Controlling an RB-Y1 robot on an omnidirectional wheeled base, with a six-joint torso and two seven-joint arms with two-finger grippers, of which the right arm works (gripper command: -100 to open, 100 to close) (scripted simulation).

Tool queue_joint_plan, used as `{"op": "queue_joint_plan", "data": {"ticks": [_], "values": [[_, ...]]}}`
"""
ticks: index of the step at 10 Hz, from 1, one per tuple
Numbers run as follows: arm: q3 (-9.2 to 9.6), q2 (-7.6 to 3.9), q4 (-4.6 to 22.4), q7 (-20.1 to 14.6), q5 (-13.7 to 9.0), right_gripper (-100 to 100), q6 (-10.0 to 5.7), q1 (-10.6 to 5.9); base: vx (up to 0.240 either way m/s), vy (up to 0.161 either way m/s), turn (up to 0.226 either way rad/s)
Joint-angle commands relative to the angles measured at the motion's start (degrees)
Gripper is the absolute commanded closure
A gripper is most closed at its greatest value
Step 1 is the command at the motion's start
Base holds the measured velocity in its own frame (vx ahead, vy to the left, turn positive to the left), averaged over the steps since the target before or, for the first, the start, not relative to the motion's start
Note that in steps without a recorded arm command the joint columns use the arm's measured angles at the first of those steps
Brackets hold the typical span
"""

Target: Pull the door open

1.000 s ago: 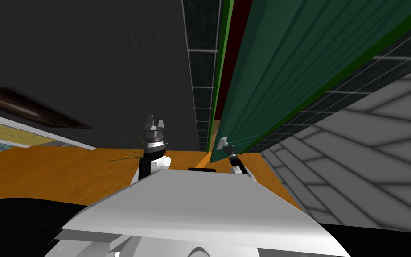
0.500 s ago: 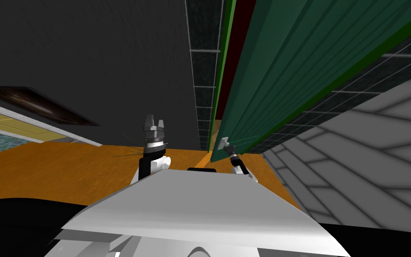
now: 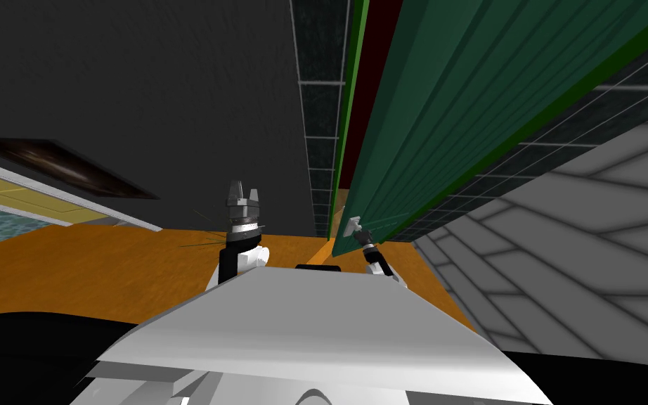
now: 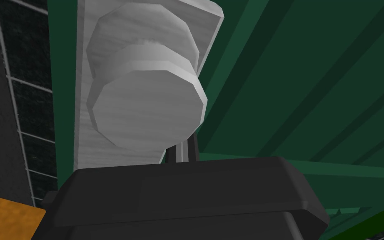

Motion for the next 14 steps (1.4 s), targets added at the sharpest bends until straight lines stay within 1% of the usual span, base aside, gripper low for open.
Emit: {"op": "queue_joint_plan", "data": {"ticks": [1,3,4,8,14], "values": [[1.77,0.86,-0.46,-0.06,0.39,-100,-0.54,-0.79,0.002,0.014,-0.014],[1.77,0.86,-0.46,-0.06,0.39,-100,-0.54,-0.79,0.0,-0.001,-0.007],[0.31,-0.66,0.44,-1.92,-0.85,-100,-0.19,-0.4,-0.032,-0.03,0.073],[0.93,-2.14,0.02,-6.15,-2.78,-100,-1.25,0.43,-0.094,-0.03,0.076],[2.14,-5.04,-0.81,-14.41,-6.52,-100,-3.32,2.03,-0.104,-0.058,0.113]]}}
